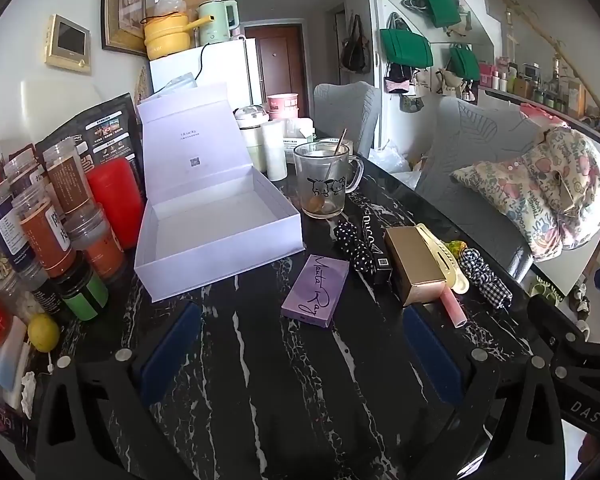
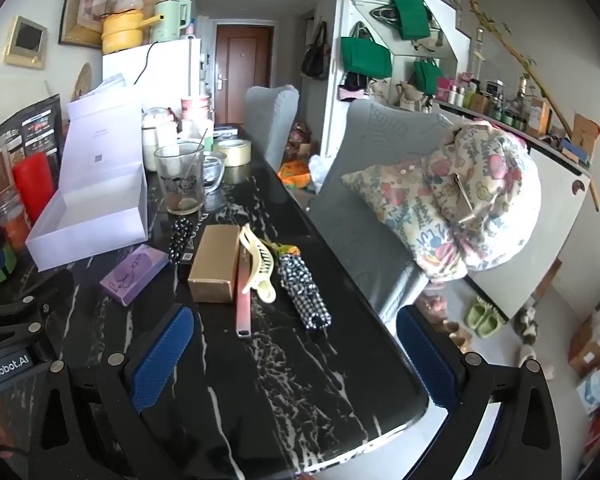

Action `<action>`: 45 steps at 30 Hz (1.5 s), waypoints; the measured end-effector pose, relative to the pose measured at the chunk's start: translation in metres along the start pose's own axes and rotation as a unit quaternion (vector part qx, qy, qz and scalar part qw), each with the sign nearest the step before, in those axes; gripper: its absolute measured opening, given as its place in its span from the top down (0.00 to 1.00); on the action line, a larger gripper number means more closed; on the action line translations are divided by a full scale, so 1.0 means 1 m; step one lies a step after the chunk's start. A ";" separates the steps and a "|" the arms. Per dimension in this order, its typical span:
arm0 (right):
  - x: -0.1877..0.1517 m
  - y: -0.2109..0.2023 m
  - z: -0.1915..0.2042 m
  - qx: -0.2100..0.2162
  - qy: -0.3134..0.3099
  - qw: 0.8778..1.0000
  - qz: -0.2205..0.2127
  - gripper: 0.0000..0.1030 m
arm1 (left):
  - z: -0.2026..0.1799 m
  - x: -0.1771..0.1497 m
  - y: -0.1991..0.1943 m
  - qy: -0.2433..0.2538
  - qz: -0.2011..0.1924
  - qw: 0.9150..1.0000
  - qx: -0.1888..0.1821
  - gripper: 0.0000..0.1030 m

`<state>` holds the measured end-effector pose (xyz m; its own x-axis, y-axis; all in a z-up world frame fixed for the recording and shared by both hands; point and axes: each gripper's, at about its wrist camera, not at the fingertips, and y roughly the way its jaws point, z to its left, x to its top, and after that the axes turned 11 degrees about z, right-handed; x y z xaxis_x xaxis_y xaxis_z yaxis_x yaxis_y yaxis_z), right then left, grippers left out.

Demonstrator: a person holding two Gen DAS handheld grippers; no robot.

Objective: Organize rigid objects

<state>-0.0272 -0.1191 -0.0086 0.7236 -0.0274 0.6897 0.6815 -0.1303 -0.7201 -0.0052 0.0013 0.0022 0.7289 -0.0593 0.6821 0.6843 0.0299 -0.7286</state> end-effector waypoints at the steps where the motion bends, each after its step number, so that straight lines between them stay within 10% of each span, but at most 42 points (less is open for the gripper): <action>1: 0.000 0.000 0.000 0.000 -0.001 1.000 0.000 0.00 | 0.001 0.000 0.000 -0.001 0.000 1.000 -0.001 0.00; 45: -0.002 -0.004 0.003 -0.002 -0.007 1.000 -0.003 0.00 | 0.006 -0.002 0.000 -0.008 0.007 1.000 0.001 0.00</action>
<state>-0.0311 -0.1154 -0.0077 0.7214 -0.0129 0.6924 0.6850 -0.1338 -0.7162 -0.0069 0.0074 0.0014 0.7382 -0.0429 0.6732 0.6745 0.0334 -0.7375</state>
